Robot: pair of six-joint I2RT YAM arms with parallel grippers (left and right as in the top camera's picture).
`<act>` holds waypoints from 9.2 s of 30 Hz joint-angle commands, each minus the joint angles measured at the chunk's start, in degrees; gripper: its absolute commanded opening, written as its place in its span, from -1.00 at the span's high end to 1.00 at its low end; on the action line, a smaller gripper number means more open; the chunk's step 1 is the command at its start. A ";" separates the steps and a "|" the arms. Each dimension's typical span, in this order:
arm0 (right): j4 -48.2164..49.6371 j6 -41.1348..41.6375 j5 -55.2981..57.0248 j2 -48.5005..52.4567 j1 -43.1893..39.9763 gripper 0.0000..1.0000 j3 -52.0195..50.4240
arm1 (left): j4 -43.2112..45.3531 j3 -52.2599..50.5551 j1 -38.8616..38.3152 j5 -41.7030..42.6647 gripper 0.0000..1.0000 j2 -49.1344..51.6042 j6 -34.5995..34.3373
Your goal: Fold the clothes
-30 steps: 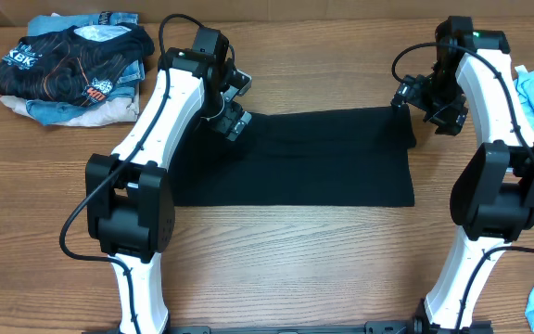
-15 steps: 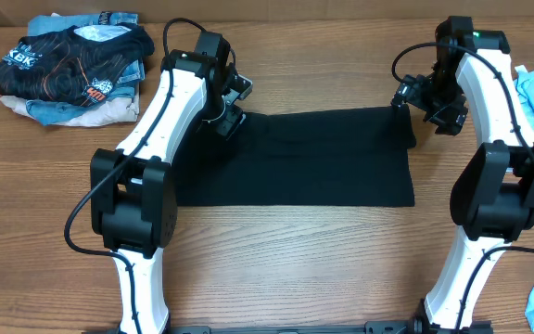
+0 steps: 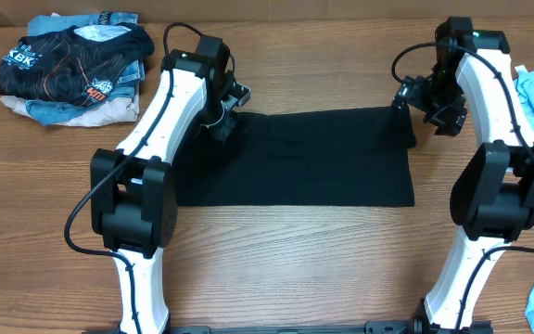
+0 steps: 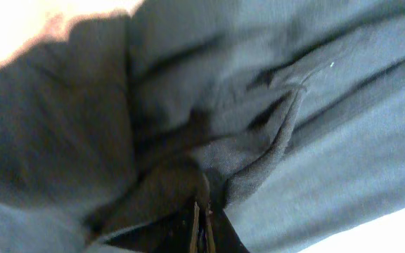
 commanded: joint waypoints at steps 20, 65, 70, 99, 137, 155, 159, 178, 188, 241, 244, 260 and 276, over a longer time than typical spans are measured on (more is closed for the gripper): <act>-7.80 -1.07 -5.03 -4.46 -0.15 -0.75 0.90 | -19.47 1.07 -1.22 -18.43 0.92 -4.17 -19.32; 7.82 15.58 -7.87 -4.44 6.64 -0.51 -17.35 | -10.75 0.87 -1.11 -8.11 -0.78 -4.13 -30.80; 9.94 15.56 -7.80 -4.44 6.64 -0.38 -18.10 | -10.69 0.87 -1.11 -8.11 -0.79 -4.13 -30.67; 8.09 14.88 -2.84 -5.20 4.55 0.92 -16.17 | -10.67 0.87 -1.11 -8.37 -0.76 -4.13 -30.01; -5.79 11.85 5.99 -9.46 5.46 -0.36 -19.50 | -9.16 0.90 -1.11 -5.95 -0.93 -4.13 -29.66; 15.02 1.11 -8.31 -9.20 5.57 0.92 -25.27 | 0.52 -0.48 -3.61 4.55 0.51 -4.11 -25.53; 18.95 1.11 -8.28 -9.16 5.57 0.92 -28.85 | 3.21 -1.01 -2.40 2.08 0.57 -4.11 -26.16; 24.22 1.75 -8.68 -9.14 5.57 0.92 -33.29 | 4.48 -2.49 2.32 2.45 0.82 2.51 -25.16; 24.22 1.73 -8.63 -9.14 5.57 0.92 -33.29 | 5.60 -2.43 6.40 -3.76 0.78 5.46 -23.71; 5.53 4.57 -2.62 -9.49 -0.92 0.56 -15.72 | -18.75 23.69 0.74 8.59 -0.07 5.51 -18.29; 5.38 -3.48 -12.17 -9.46 -0.85 0.58 -15.80 | -18.84 23.30 -0.24 8.13 0.31 6.16 -21.44; 15.15 -5.20 -16.63 -9.46 -0.48 0.92 -27.78 | -10.64 5.01 0.35 8.68 0.92 10.16 -29.27; 23.15 3.54 -8.48 -9.11 -0.50 0.92 -34.82 | -11.32 -3.02 5.31 2.08 0.92 10.16 -30.27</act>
